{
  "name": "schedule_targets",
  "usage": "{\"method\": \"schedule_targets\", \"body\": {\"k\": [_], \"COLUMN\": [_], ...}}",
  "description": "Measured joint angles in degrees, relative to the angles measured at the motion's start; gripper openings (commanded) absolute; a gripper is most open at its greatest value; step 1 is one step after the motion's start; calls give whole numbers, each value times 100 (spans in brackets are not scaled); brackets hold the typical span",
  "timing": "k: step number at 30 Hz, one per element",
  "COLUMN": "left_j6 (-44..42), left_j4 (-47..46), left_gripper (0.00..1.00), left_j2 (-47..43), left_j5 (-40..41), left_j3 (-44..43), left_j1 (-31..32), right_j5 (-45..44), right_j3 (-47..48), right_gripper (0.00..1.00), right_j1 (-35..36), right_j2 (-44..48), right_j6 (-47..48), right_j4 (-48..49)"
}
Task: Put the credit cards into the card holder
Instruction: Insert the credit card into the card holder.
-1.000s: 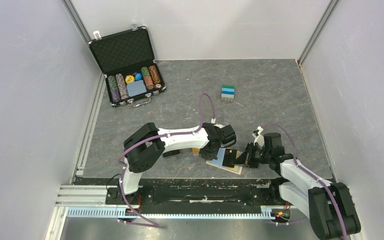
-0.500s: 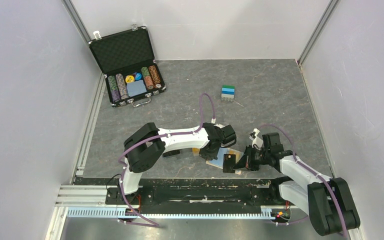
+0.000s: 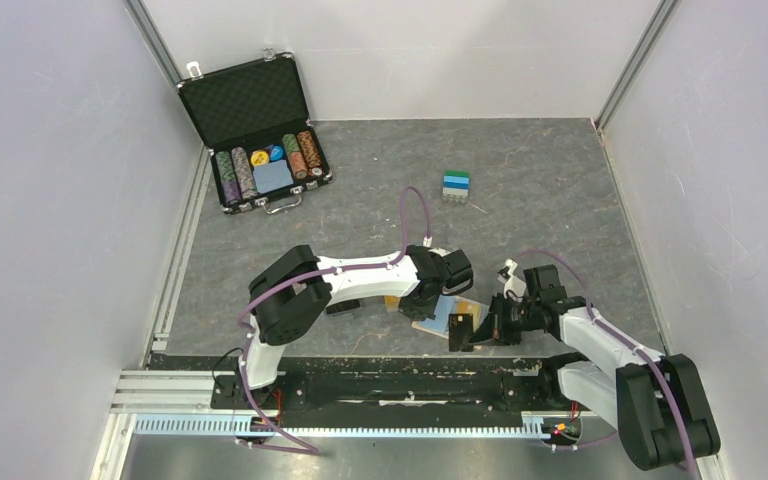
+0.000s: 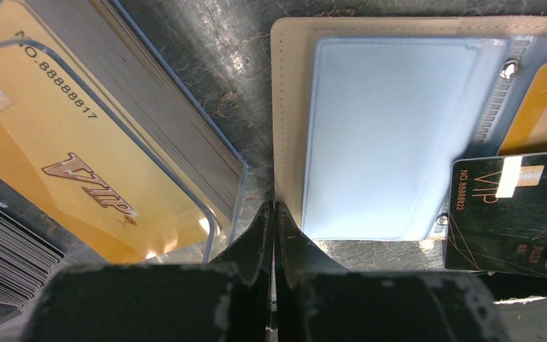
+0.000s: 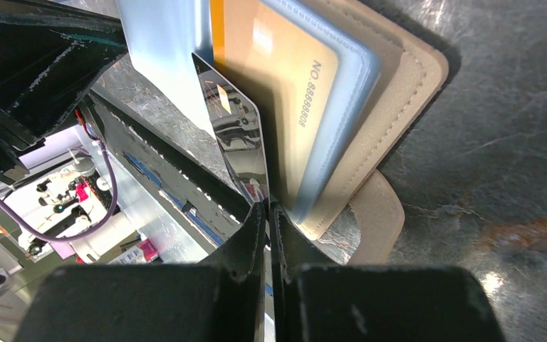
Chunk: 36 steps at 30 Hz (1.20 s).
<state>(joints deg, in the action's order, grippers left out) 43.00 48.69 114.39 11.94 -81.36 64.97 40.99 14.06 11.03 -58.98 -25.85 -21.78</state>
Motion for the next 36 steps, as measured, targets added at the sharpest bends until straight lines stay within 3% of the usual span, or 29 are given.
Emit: {"method": "schedule_targets", "body": {"k": [22, 36], "left_j6": [-66, -66], "left_j4": [20, 22], "left_gripper": [2, 2], "left_j2": [13, 13], "left_j5": [-2, -2], "left_j3": [-24, -24], "left_j1": [4, 4], "right_j5": [-9, -70], "right_j3": [535, 579], "right_gripper": [0, 0], "right_j1": [0, 0], "right_j2": [-984, -1185], "right_j6": [87, -227], "right_j4": [35, 584]}}
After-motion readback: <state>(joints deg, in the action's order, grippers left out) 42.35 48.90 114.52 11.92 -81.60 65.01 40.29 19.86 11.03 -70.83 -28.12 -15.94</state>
